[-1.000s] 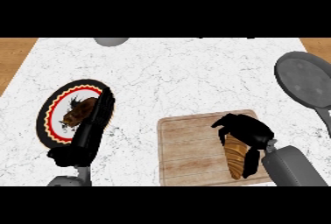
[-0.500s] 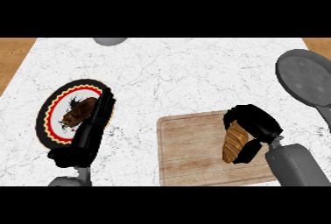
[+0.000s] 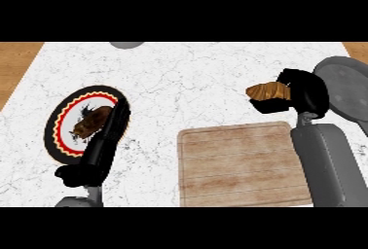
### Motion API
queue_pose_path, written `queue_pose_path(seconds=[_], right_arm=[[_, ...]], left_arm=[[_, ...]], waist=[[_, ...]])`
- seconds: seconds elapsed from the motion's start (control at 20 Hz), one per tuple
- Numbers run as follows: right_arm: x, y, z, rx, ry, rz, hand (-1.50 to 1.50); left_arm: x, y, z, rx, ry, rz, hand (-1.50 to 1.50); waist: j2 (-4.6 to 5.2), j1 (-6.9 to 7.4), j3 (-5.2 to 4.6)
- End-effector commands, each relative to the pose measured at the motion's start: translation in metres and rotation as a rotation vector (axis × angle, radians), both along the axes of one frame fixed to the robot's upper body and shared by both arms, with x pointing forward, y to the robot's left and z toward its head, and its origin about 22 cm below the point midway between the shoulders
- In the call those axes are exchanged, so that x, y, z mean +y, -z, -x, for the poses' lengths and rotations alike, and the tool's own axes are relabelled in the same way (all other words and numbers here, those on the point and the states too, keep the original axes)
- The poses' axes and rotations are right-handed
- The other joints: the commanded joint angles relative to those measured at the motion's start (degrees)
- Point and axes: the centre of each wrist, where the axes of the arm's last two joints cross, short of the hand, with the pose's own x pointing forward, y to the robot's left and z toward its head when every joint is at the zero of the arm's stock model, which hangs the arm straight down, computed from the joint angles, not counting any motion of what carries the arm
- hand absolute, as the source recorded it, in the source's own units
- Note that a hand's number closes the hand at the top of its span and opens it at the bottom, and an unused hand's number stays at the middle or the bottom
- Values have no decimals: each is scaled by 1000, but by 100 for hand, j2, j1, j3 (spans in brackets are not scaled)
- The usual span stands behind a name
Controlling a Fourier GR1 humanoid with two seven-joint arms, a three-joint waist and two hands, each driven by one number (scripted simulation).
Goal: Pick the croissant from the cutting board and place it in the pan
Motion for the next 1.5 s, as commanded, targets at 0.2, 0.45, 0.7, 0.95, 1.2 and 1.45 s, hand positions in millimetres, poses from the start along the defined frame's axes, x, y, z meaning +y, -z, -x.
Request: queue_pose_path(seconds=[0.2,0.45,0.7,0.95,1.2,1.45], right_arm=[[57,-45,-37,-288,317,-65,150],[26,-58,-55,-324,451,-172,150],[-38,-20,-43,-414,526,-210,150],[-101,-11,-39,-458,586,-118,150],[-146,-16,-35,-514,659,82,150],[-179,4,-16,-633,749,10,150]], left_arm=[[-1,-11,-9,-1,10,4,0],[-11,-5,1,-9,1,-2,0],[-21,13,-4,-4,-9,11,0],[-10,3,-3,-7,-9,-4,0],[-5,-14,-2,-27,0,-11,0],[-6,-5,-1,-25,10,-5,0]], waist=[[12,5,17],[3,-34,18],[18,-104,19],[23,-45,23],[49,50,26],[77,86,39]])
